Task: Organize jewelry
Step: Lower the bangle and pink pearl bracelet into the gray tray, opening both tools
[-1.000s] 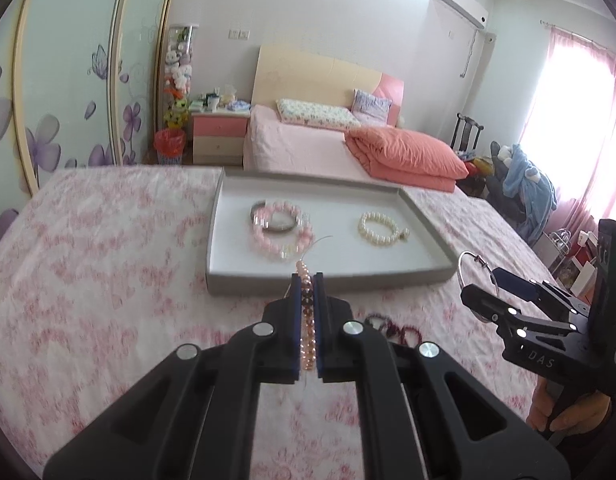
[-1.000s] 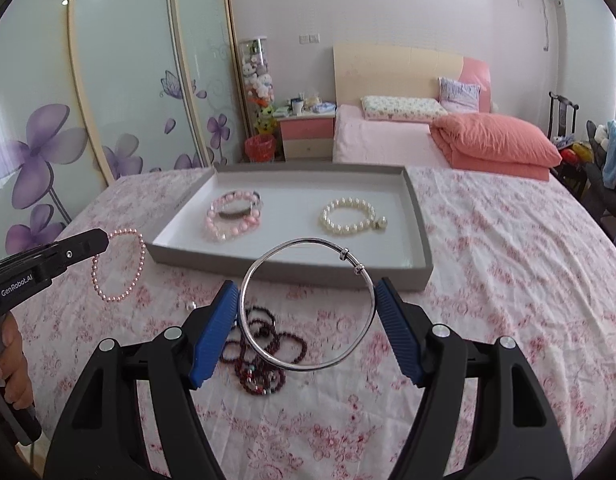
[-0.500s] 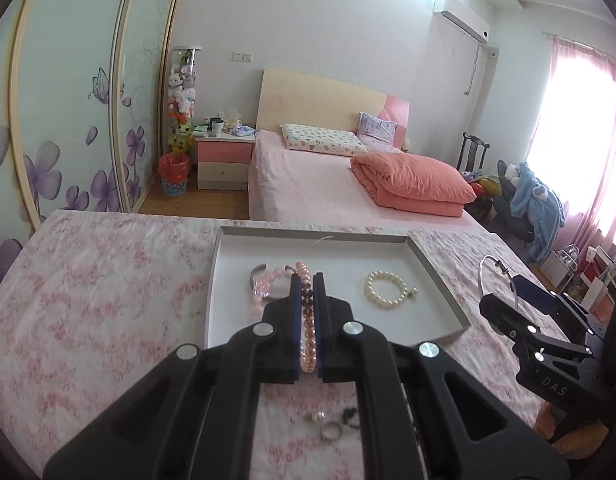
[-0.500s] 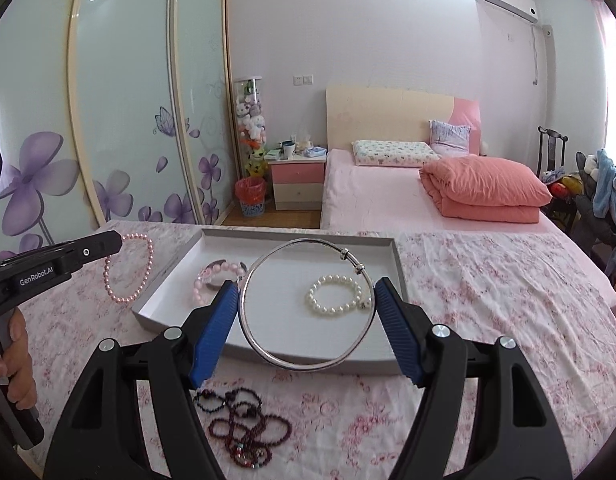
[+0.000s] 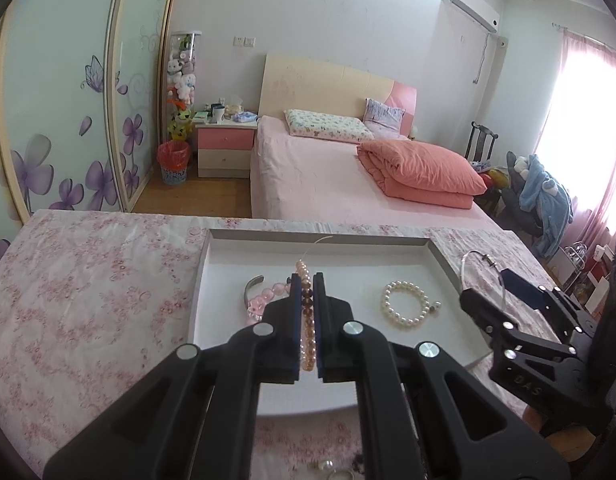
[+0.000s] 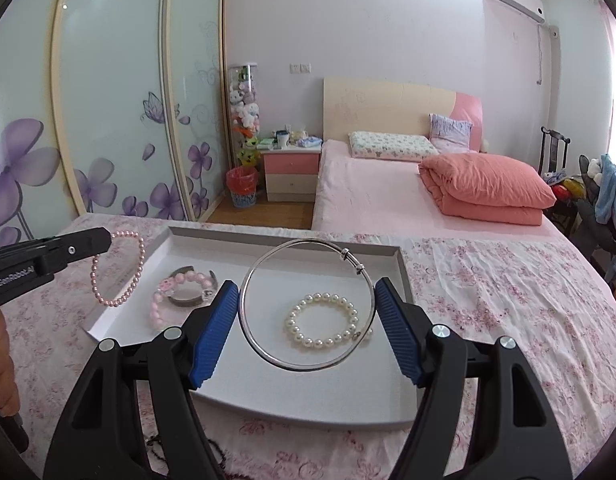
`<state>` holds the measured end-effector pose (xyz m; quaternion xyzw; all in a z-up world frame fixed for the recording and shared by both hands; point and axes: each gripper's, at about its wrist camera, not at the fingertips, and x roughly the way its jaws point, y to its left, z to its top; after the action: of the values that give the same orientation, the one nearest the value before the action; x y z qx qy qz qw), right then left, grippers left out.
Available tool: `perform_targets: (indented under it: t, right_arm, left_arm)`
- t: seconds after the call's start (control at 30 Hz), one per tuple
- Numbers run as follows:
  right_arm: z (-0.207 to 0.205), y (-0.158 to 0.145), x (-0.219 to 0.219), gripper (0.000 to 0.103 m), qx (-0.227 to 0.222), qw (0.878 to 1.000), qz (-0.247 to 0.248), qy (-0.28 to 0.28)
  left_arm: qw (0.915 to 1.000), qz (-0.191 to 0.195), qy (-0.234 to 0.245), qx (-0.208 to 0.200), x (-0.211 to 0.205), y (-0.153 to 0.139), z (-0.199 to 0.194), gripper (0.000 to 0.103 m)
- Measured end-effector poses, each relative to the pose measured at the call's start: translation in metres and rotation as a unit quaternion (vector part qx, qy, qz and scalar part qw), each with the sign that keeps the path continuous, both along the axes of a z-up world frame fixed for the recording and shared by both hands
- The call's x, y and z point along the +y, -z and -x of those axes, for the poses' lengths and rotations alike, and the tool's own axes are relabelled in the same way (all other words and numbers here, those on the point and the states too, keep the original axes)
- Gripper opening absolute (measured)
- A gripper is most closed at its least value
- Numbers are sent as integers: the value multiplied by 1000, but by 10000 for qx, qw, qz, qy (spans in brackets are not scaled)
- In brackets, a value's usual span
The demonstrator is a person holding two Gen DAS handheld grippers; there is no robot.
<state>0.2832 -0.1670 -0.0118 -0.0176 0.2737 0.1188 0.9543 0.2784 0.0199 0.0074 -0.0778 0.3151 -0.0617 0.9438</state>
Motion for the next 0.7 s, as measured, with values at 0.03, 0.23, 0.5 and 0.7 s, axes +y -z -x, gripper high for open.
perform_targets:
  t: [0.03, 0.23, 0.5, 0.7]
  right_arm:
    - [-5, 4, 1, 70, 76, 10000, 24, 3]
    - [-26, 26, 9, 70, 490, 9987, 172, -10]
    - [-44, 43, 15, 70, 789, 9962, 343, 97]
    - [-42, 43, 15, 71, 830, 9959, 329, 108]
  left_arm:
    - [10000, 18, 0, 32, 0, 2, -4, 7]
    - [9998, 34, 3, 186, -1, 18, -25, 7]
    - [9995, 13, -11, 308, -8, 30, -47, 7]
    - [9992, 104, -64, 377, -2, 35, -57, 13]
